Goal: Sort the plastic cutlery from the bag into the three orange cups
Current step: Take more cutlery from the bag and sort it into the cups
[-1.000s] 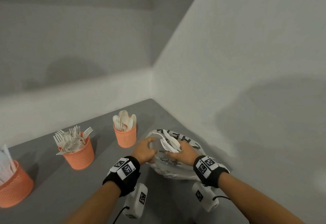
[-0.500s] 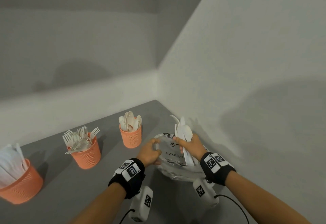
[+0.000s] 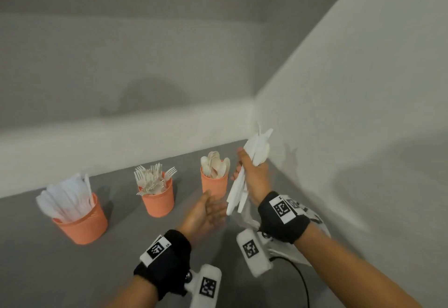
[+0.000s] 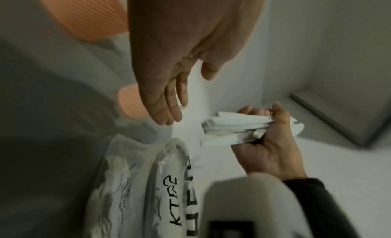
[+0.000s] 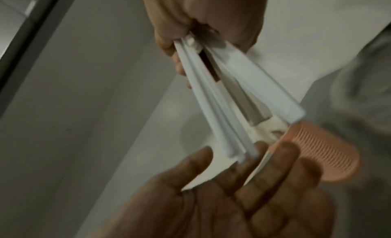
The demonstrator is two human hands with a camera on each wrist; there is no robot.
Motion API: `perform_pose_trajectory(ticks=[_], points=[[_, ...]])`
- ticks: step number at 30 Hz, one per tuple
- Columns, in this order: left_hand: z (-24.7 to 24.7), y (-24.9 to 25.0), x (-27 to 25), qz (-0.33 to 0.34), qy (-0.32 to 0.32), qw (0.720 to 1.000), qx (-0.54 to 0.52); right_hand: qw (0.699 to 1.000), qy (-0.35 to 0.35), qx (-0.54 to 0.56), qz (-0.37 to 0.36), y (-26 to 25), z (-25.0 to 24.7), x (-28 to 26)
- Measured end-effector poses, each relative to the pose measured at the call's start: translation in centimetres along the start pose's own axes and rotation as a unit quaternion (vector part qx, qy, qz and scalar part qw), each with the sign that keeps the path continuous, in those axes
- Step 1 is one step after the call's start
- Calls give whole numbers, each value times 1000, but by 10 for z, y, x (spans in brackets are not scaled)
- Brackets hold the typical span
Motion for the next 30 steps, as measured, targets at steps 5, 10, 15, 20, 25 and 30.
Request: perform_pose_trajectory(ticks=[5,10,15,20,25,30], points=[[-47,-9,-21,-47,-9,987,-153,998,-46,32,35,53,64,-34],[-89,7,-41,-21,53,977,-204,993,-113,-11,15,75,106,-60],[-114,20,-56,19,43,981,-189,987,-150,-51,30,106,139,-74],[-138,23,-62,53,23,998,-41,979,-193,-69,25,117,164,-79],[-158,53,-76,190,129,961,153,946,-292,-131,53,135,173,-91],[-179,63,-78,202,194,948,149,889,-411,-168,116,150,180,-117]])
Point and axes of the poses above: each hand's wrist, its own x-axis towards the middle knuckle, its own z-axis out of the palm, y = z × x, the point moved 4 cm from there along x, towards the middle knuckle, and after that the axes turned 11 degrees about x, right-handed, at the moved point
